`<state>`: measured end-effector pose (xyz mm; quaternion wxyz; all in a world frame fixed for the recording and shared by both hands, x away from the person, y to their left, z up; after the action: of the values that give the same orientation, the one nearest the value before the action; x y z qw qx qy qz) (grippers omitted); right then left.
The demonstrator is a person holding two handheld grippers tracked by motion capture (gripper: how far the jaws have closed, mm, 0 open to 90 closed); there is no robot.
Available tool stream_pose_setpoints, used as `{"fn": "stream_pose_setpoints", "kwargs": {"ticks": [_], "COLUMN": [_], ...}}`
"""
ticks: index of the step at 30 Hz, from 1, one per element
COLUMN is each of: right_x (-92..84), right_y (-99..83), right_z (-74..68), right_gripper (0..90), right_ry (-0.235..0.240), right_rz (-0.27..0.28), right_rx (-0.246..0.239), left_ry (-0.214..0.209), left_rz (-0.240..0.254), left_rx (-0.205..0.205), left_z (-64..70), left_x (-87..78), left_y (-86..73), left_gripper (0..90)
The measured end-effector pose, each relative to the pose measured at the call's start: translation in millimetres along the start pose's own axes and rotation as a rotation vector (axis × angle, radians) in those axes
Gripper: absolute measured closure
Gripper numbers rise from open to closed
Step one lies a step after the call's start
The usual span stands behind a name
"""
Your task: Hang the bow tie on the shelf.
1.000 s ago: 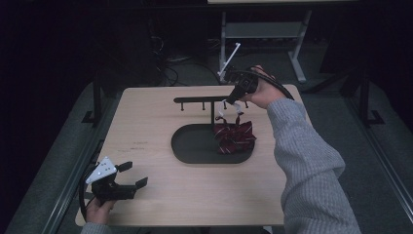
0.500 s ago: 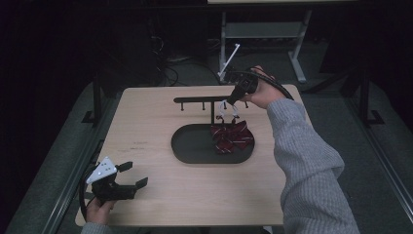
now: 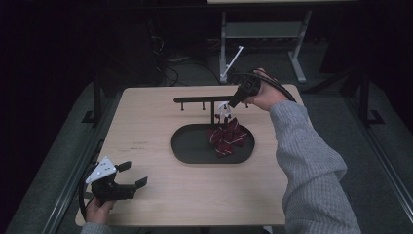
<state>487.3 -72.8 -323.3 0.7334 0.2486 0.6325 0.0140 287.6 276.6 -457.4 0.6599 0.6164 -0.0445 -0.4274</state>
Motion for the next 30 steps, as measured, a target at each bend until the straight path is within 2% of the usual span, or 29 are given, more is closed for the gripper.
{"fn": "stream_pose_setpoints", "kwargs": {"ticks": [15,30], "right_x": [-7.0,-13.9], "right_y": [-7.5,-5.9], "right_z": [-5.4,-16.4], "right_gripper": [75.3,68.9], "right_ry": [0.025,0.039], "right_rz": [0.020,0.032], "right_rx": [0.002,-0.025], "left_ry": [0.000,0.000], "left_rz": [0.000,-0.002], "left_rx": [0.002,0.005], "left_z": [0.3,1.4], "left_x": [0.5,-0.2], "left_y": [-0.3,-0.2], "left_gripper": [13.1,13.1]}}
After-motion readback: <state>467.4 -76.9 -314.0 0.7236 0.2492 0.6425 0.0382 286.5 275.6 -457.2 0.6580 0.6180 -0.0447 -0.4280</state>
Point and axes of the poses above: each handheld gripper's, and its own axes: x roughly forward along the jaws, y roughly out of its top, z roughly to its right, the point moved 6 cm from there along x, roughly forward along the jaws, and after that the axes turned 10 degrees about -x, right-handed, at the moved point
